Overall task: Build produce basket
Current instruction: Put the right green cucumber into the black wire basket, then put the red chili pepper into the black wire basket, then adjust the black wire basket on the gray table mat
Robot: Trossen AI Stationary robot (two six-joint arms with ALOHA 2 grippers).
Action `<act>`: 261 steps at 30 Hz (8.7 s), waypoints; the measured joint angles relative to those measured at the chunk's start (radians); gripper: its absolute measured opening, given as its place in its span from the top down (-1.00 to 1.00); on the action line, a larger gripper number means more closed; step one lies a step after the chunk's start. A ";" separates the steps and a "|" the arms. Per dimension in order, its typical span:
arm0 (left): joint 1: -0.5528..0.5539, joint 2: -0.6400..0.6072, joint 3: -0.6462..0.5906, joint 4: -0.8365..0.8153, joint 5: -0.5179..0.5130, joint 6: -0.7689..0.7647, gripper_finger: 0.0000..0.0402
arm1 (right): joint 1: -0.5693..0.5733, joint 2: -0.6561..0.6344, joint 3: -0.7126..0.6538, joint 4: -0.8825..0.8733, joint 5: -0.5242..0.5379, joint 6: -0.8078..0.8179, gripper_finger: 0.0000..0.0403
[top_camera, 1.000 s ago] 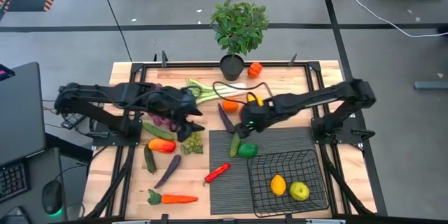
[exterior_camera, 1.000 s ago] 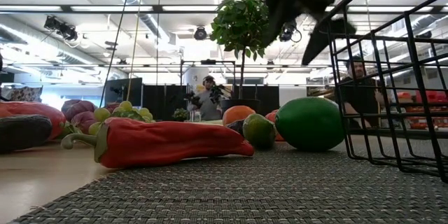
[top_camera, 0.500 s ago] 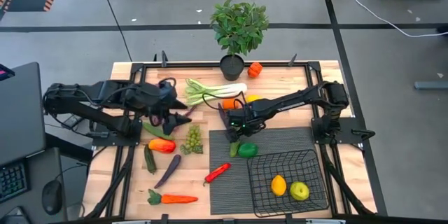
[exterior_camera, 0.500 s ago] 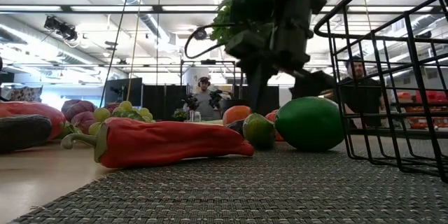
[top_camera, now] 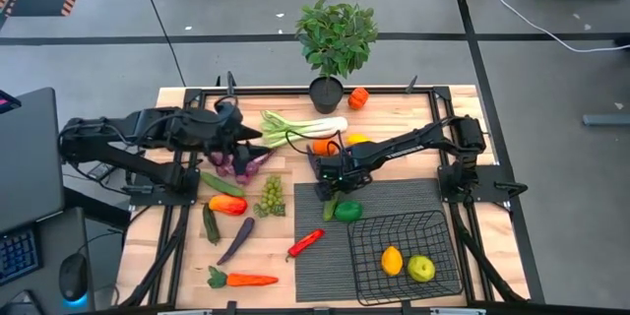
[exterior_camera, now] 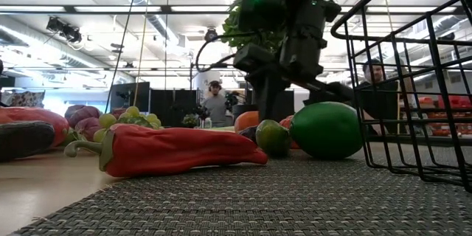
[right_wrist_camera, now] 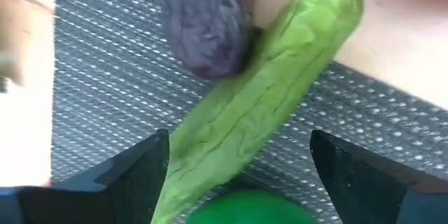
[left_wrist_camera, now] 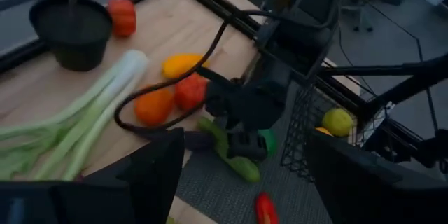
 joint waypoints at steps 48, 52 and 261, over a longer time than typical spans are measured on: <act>-0.073 0.435 0.000 0.142 0.561 -0.036 -0.45 | 0.337 -0.665 -0.023 -0.233 -0.017 -0.306 0.43; -0.126 0.470 0.000 0.144 0.560 -0.083 -0.43 | 0.424 -0.626 -0.023 -0.281 -0.048 -0.270 0.41; -0.246 0.617 0.695 -0.213 -0.093 0.091 0.45 | 0.514 -0.689 -0.418 -0.363 0.032 -0.306 0.39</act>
